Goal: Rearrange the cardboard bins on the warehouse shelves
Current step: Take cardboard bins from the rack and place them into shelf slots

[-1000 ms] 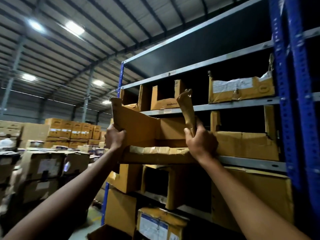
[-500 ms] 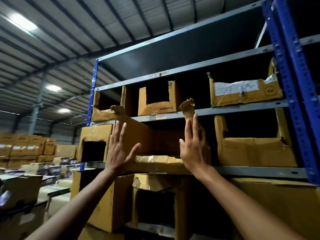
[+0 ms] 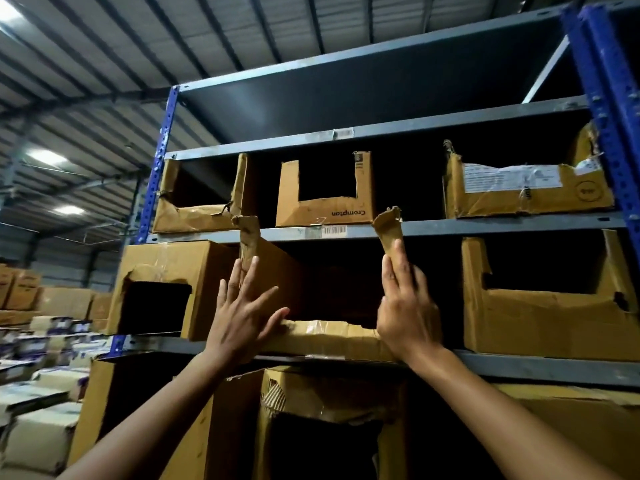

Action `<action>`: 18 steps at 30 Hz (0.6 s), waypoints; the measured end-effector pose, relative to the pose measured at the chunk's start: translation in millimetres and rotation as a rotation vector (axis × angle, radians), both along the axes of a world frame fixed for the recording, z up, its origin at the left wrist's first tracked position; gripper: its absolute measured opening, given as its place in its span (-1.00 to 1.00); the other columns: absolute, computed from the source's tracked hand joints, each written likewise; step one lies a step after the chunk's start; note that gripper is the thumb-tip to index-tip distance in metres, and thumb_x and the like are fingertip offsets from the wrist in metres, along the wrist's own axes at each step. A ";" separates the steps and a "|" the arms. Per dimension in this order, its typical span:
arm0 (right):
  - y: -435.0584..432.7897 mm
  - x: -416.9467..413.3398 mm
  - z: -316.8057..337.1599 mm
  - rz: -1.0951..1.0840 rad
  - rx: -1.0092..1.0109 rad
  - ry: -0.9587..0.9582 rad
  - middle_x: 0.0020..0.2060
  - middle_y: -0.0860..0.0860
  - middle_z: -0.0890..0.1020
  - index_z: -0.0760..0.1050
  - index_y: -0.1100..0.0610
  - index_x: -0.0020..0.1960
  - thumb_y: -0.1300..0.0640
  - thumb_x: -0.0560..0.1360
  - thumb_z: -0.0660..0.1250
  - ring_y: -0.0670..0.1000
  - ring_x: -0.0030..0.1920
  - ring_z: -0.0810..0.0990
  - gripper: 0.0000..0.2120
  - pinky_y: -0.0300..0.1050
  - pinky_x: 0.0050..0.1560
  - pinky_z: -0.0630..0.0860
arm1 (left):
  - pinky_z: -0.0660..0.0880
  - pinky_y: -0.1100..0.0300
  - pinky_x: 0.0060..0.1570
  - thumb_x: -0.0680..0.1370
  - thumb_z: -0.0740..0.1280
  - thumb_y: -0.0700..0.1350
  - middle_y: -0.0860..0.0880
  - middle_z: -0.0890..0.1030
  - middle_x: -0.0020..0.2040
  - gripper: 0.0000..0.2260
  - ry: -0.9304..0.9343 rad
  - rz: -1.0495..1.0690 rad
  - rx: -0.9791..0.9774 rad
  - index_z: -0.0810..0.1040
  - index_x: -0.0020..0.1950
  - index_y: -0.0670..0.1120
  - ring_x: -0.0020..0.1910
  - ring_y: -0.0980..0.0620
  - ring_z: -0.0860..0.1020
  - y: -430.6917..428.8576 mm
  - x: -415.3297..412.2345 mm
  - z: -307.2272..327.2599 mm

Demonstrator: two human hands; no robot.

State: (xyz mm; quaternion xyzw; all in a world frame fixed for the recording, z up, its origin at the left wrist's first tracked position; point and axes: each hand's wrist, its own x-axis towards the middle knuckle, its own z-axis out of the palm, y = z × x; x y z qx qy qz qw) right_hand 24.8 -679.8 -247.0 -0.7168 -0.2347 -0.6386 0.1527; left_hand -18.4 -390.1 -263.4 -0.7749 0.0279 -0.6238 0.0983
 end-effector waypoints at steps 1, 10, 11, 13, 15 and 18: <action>2.0 10.0 -2.6 0.006 0.015 -0.004 0.58 0.07 0.00 0.19 0.20 0.53 0.34 0.44 0.18 0.24 0.36 0.34 -0.35 -0.01 -0.01 0.61 | 0.13 -0.34 0.40 0.57 -0.01 0.35 -0.15 0.01 0.60 -0.44 -0.015 -0.018 0.000 0.61 0.23 0.08 0.57 -0.23 -0.11 4.2 10.6 1.8; 18.6 106.7 -12.5 0.003 0.072 0.001 0.58 -0.02 -0.10 0.21 0.21 0.52 0.47 0.43 0.19 0.19 0.17 0.53 -0.32 -0.15 -0.17 0.60 | 0.40 -0.06 0.25 0.56 0.18 0.20 -0.15 -0.07 0.60 -0.60 -0.097 -0.318 -0.045 0.64 0.07 -0.05 0.51 -0.26 0.13 15.2 111.2 -3.2; 21.9 117.8 -13.2 -0.013 0.077 0.016 0.58 -0.03 -0.11 0.20 0.20 0.53 0.46 0.43 0.19 0.19 0.15 0.54 -0.31 -0.16 -0.19 0.60 | 0.39 -0.05 0.26 0.56 0.19 0.18 -0.15 -0.07 0.60 -0.62 -0.094 -0.327 -0.050 0.64 0.07 -0.06 0.51 -0.26 0.14 15.3 123.8 -3.4; 29.2 138.8 -14.0 -0.042 0.095 0.054 0.58 -0.05 -0.14 0.18 0.19 0.54 0.47 0.41 0.18 0.19 0.11 0.54 -0.29 -0.15 -0.24 0.59 | 0.39 -0.04 0.27 0.56 0.27 0.10 -0.13 -0.10 0.60 -0.71 -0.067 -0.336 -0.072 0.63 0.08 -0.06 0.51 -0.26 0.13 16.9 146.3 -4.7; 36.7 156.8 -13.3 -0.064 0.110 0.068 0.58 -0.04 -0.16 0.17 0.20 0.54 0.47 0.40 0.17 0.19 0.08 0.53 -0.28 -0.13 -0.24 0.60 | 0.46 -0.10 0.24 0.52 0.37 -0.05 -0.12 -0.12 0.60 -0.78 -0.048 -0.340 -0.087 0.61 0.13 -0.07 0.50 -0.29 0.14 21.6 165.8 -5.8; 45.7 175.3 -13.4 -0.099 0.112 0.081 0.58 -0.02 -0.16 0.12 0.17 0.56 0.46 0.39 0.19 0.18 0.04 0.53 -0.24 -0.12 -0.24 0.59 | 0.50 -0.09 0.19 0.44 0.43 -0.23 -0.12 -0.13 0.60 -0.65 -0.023 -0.339 -0.120 0.59 0.22 -0.09 0.48 -0.31 0.17 28.2 185.8 -6.2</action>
